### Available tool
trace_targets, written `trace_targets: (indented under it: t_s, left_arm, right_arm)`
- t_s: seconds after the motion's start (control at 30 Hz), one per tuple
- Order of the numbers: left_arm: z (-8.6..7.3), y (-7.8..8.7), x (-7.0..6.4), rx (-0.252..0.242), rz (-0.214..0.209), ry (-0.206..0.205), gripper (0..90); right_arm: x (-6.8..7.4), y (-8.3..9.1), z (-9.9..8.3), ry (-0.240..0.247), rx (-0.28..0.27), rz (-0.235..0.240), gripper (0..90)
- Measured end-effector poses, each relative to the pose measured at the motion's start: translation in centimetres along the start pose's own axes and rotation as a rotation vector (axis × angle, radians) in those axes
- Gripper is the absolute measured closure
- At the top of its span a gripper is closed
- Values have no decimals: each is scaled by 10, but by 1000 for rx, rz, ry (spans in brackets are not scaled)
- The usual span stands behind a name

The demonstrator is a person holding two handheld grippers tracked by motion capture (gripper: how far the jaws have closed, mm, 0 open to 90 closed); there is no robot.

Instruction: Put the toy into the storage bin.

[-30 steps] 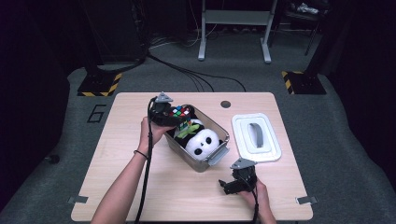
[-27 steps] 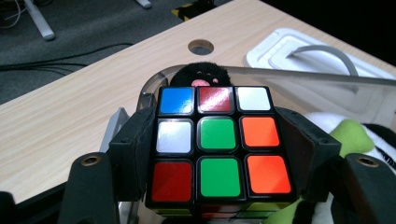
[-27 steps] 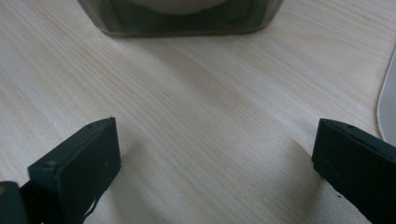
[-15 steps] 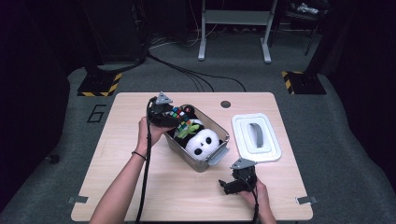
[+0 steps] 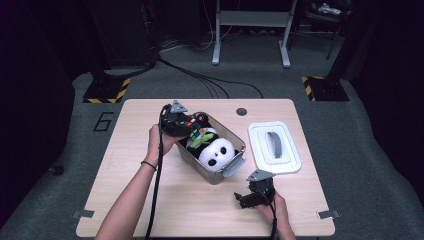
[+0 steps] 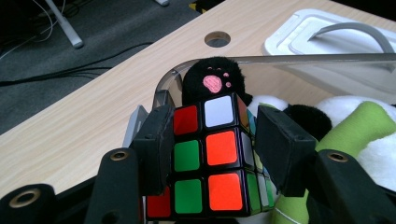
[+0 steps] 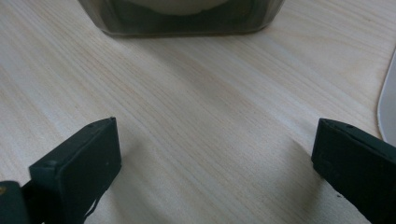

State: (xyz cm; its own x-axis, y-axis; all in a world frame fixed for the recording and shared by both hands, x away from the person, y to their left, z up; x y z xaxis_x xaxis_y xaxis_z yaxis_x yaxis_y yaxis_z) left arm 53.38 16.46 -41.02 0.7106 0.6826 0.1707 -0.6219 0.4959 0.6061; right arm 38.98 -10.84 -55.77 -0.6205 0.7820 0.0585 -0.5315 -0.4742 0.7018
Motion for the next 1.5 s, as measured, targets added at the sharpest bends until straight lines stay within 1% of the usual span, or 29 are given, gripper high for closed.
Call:
trace_targets:
  t_s: [0.1,0.13,0.17,0.3,0.47,0.53,0.57,0.6,0.63,0.67,0.73,0.8,0.9,0.97,1.1,1.17,1.23,1.27,1.3,1.33,1.43,1.5]
  left_arm:
    - [0,-4,-2,-5,-5,10,478]
    - [0,-4,-1,-1,-6,-1,478]
    - [0,-5,-1,1,-10,1,479]
    - [-2,-8,-1,-19,-19,17,484]
    - [-1,-7,-2,-20,-9,14,482]
    - [-1,-5,-1,-33,2,25,481]
    - [-1,-4,0,-46,6,42,483]
    - [-1,-3,0,-56,0,60,476]
    - [-1,-2,0,-55,-6,70,451]
    - [0,-1,-1,-47,-1,69,428]
    - [2,3,-3,-53,3,73,365]
    - [4,9,-3,-53,11,74,322]
    - [3,20,-3,-52,5,86,245]
    - [0,29,-2,-52,0,98,196]
    - [-11,47,-2,-54,5,110,152]
    - [-18,56,-2,-58,9,116,149]
    - [-28,65,-2,-53,6,120,143]
    - [-34,68,-3,-55,10,127,139]
    - [-41,71,-3,-51,18,131,132]
    - [-48,74,-4,-39,28,129,128]
    - [-70,81,-6,-12,50,141,100]
    - [-88,84,-5,3,73,166,86]
  right_arm:
    - [0,0,0,0,-1,0,6]
    - [0,0,0,1,0,1,7]
    - [0,0,0,1,0,1,6]
    - [0,0,0,2,0,1,7]
    - [0,0,0,2,0,2,7]
    - [0,0,0,2,0,2,7]
    - [0,0,0,2,0,1,7]
    - [0,0,0,2,0,1,7]
    - [0,0,0,2,0,1,7]
    - [0,0,0,2,0,2,8]
    - [0,0,0,-1,1,1,7]
    - [0,0,0,-1,1,0,8]
    - [0,0,0,-1,1,0,7]
    - [0,0,0,-1,1,-1,7]
    - [0,0,0,-3,1,1,8]
    - [0,0,0,-3,1,1,7]
    - [1,0,0,-6,0,0,7]
    - [1,0,0,-15,-3,-1,7]
    - [1,0,0,-13,-1,0,8]
    - [1,0,0,-13,-2,-1,8]
    - [1,0,0,-14,-2,-1,8]
    - [1,0,0,-13,-1,-1,7]
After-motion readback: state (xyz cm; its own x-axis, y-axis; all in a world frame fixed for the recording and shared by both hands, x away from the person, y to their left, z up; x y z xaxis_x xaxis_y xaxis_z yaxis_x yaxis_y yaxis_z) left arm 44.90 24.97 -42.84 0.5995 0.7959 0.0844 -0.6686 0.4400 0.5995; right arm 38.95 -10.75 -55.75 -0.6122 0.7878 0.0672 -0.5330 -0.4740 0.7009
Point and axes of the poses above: each handheld gripper's, and its own axes: y roughly backward along the jaws, z roughly out of its top, x roughly to its left, the point moved 4 cm from there along -y, roughly forward along the jaws, and after that the axes turned 6 degrees about -y, right-handed, at the moved point
